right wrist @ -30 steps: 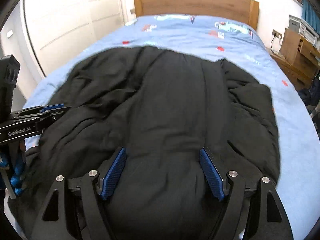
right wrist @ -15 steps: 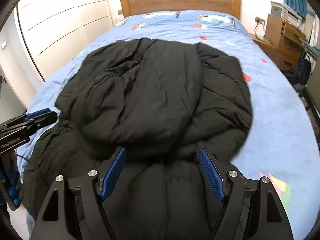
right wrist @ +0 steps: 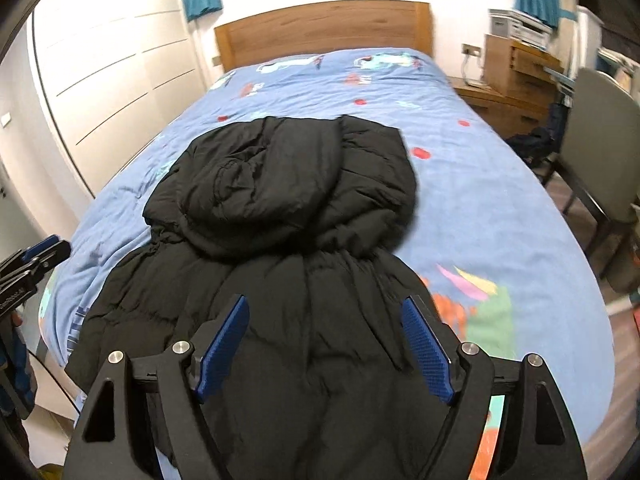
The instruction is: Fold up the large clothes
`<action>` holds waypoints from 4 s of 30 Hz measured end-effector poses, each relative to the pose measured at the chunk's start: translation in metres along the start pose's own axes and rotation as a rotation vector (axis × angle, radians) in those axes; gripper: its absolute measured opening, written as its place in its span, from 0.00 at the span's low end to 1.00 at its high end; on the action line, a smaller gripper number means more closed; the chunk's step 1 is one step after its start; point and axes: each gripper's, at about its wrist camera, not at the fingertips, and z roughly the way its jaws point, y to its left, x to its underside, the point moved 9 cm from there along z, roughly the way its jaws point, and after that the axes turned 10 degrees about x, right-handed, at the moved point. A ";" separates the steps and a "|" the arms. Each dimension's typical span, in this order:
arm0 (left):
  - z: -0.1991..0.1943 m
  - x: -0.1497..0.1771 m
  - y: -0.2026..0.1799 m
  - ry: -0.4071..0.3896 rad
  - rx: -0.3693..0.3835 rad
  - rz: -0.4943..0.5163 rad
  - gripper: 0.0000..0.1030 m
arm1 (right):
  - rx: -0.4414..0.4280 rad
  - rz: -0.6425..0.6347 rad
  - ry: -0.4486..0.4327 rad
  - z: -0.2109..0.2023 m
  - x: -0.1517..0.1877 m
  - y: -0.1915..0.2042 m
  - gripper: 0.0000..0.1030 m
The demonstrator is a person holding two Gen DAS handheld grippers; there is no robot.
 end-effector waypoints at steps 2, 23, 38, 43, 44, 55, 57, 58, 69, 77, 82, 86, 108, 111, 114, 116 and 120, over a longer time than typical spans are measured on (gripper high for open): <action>-0.012 0.007 0.002 -0.004 -0.014 0.005 0.56 | 0.014 0.018 -0.001 -0.011 0.011 -0.012 0.78; -0.036 0.086 0.054 0.095 -0.172 -0.023 0.60 | 0.086 0.169 0.121 -0.010 0.109 -0.103 0.97; 0.002 0.141 0.093 0.222 -0.188 -0.088 0.61 | 0.080 0.210 0.231 0.034 0.144 -0.111 0.99; 0.014 0.155 0.110 0.254 -0.184 -0.128 0.61 | 0.073 0.214 0.259 0.048 0.151 -0.110 0.99; 0.015 0.157 0.112 0.258 -0.183 -0.135 0.61 | 0.073 0.213 0.266 0.050 0.152 -0.109 0.99; 0.039 0.186 0.142 0.296 -0.094 -0.252 0.61 | 0.061 0.192 0.332 0.082 0.164 -0.099 0.99; 0.041 0.191 0.147 0.295 -0.053 -0.291 0.62 | 0.054 0.191 0.341 0.086 0.166 -0.099 0.99; 0.041 0.193 0.150 0.295 -0.037 -0.304 0.62 | 0.050 0.192 0.345 0.088 0.166 -0.100 0.99; 0.041 0.225 0.196 0.260 0.152 -0.582 0.70 | 0.019 0.203 0.381 0.108 0.174 -0.103 0.99; 0.042 0.224 0.199 0.190 0.305 -0.678 0.70 | -0.001 0.244 0.383 0.117 0.175 -0.112 0.99; 0.051 0.222 0.174 0.172 0.490 -0.706 0.79 | -0.098 0.313 0.416 0.126 0.183 -0.117 1.00; 0.047 0.224 0.162 0.183 0.594 -0.725 0.79 | -0.191 0.327 0.440 0.124 0.188 -0.112 1.00; 0.045 0.241 0.112 0.255 0.515 -0.731 0.66 | -0.249 0.358 0.440 0.097 0.200 -0.077 0.80; 0.044 0.239 0.098 0.275 0.487 -0.678 0.35 | -0.248 0.363 0.436 0.093 0.201 -0.074 0.64; 0.040 0.227 0.085 0.273 0.474 -0.612 0.20 | -0.269 0.340 0.415 0.086 0.195 -0.064 0.41; 0.034 0.217 0.080 0.267 0.458 -0.580 0.17 | -0.275 0.314 0.396 0.080 0.189 -0.057 0.33; 0.022 0.196 0.076 0.223 0.466 -0.579 0.14 | -0.286 0.276 0.337 0.065 0.168 -0.049 0.20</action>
